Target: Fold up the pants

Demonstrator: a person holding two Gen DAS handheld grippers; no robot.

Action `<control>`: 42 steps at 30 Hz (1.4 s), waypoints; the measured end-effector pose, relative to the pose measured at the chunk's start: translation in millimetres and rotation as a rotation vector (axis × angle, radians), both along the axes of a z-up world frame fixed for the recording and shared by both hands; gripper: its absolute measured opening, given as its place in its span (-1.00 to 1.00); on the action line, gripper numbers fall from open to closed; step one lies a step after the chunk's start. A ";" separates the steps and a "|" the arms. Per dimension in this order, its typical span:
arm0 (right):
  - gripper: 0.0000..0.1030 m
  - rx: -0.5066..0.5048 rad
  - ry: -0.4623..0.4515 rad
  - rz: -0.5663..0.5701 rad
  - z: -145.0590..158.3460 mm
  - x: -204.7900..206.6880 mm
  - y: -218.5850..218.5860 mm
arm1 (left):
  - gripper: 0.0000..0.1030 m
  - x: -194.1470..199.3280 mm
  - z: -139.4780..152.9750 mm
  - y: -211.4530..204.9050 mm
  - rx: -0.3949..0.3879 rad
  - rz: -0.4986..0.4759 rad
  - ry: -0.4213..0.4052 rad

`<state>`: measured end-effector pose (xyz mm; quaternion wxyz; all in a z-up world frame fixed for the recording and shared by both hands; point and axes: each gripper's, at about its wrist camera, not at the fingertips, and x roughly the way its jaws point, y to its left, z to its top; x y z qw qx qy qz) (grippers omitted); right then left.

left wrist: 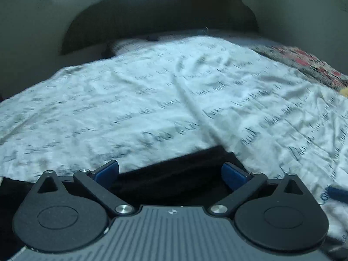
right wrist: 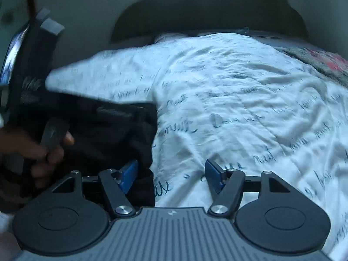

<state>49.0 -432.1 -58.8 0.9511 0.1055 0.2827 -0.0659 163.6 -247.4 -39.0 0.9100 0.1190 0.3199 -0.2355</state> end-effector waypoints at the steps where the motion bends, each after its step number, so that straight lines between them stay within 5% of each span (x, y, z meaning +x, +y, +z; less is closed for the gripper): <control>1: 0.31 -0.042 -0.030 0.002 5.6 -3.6 6.3 | 1.00 2.0 -2.8 -0.7 0.019 0.023 0.009; 3: 0.31 -0.053 -0.084 0.068 8.7 -1.8 16.8 | 1.00 6.9 -11.2 -3.0 0.040 0.025 0.066; 8: 0.31 -0.029 0.072 0.111 -11.2 23.9 22.3 | 0.97 -16.6 12.3 44.2 0.029 0.100 -0.035; 11: 0.31 -0.014 -0.029 0.136 9.9 15.1 32.4 | 1.00 -28.4 23.6 94.0 0.030 0.149 -0.079; 14: 0.31 0.015 -0.043 0.251 16.5 29.2 50.6 | 1.00 -19.1 12.4 134.5 0.030 0.204 0.045; 16: 0.31 -0.034 0.054 0.266 3.1 51.7 60.1 | 1.00 -13.0 -1.0 150.1 -0.009 0.187 0.138; 18: 0.31 -0.077 0.129 0.276 -11.8 66.1 63.6 | 0.97 -19.3 3.3 164.6 -0.042 0.202 0.129; 21: 0.32 -0.142 0.098 0.265 8.9 55.4 79.7 | 1.00 -31.6 21.6 183.7 -0.052 0.239 0.040; 24: 0.45 -0.178 0.064 0.332 15.1 58.2 101.9 | 1.00 -35.0 26.7 208.6 -0.012 0.298 -0.015; 28: 0.51 -0.255 0.180 0.334 -4.6 75.9 120.9 | 0.91 -21.9 21.5 255.2 0.060 0.441 0.052; 31: 0.52 -0.316 0.112 0.324 15.7 64.1 138.7 | 1.00 -35.5 37.6 306.8 -0.010 0.494 -0.004; 34: 0.52 -0.259 0.028 0.448 41.6 62.7 164.2 | 0.98 -29.6 36.9 350.8 0.022 0.551 0.017; 38: 0.52 -0.153 0.069 0.627 37.9 117.2 204.3 | 1.00 -11.7 24.8 384.2 0.011 0.613 0.080; 42: 0.52 -0.142 0.182 0.676 12.5 187.9 248.5 | 1.00 3.0 14.4 390.9 0.013 0.647 0.062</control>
